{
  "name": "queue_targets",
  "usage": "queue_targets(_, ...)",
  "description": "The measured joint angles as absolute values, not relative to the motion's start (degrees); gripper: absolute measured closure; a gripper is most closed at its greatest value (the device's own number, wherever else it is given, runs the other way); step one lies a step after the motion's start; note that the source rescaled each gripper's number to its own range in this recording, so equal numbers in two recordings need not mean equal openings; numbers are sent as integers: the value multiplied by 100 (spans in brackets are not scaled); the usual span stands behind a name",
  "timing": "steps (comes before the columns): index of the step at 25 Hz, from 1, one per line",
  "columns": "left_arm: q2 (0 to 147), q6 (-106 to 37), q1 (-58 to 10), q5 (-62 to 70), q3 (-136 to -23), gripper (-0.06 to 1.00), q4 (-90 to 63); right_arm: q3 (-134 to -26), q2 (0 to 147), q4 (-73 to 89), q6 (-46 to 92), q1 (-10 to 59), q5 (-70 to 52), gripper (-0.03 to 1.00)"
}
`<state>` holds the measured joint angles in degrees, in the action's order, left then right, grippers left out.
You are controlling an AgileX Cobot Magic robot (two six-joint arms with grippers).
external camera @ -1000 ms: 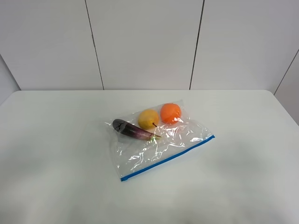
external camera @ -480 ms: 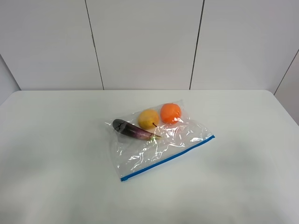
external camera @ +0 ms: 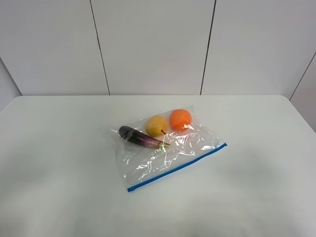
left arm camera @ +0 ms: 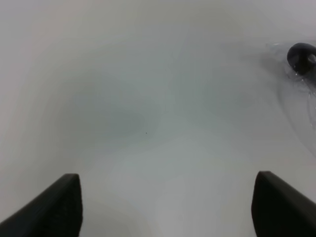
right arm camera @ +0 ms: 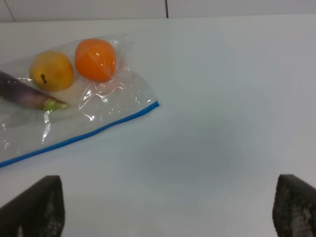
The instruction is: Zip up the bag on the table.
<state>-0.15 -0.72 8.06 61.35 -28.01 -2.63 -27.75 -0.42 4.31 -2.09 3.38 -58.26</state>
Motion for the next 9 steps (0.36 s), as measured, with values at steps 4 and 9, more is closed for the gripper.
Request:
queue_targets(4, -15, -72, 806, 6135, -2801, -5, -263, -2775, -42, 431, -209, 338, -5826, 6)
queue_targets(9, -15, -72, 806, 6135, -2801, -5, -263, -2775, -42, 431, -209, 338, -5826, 6)
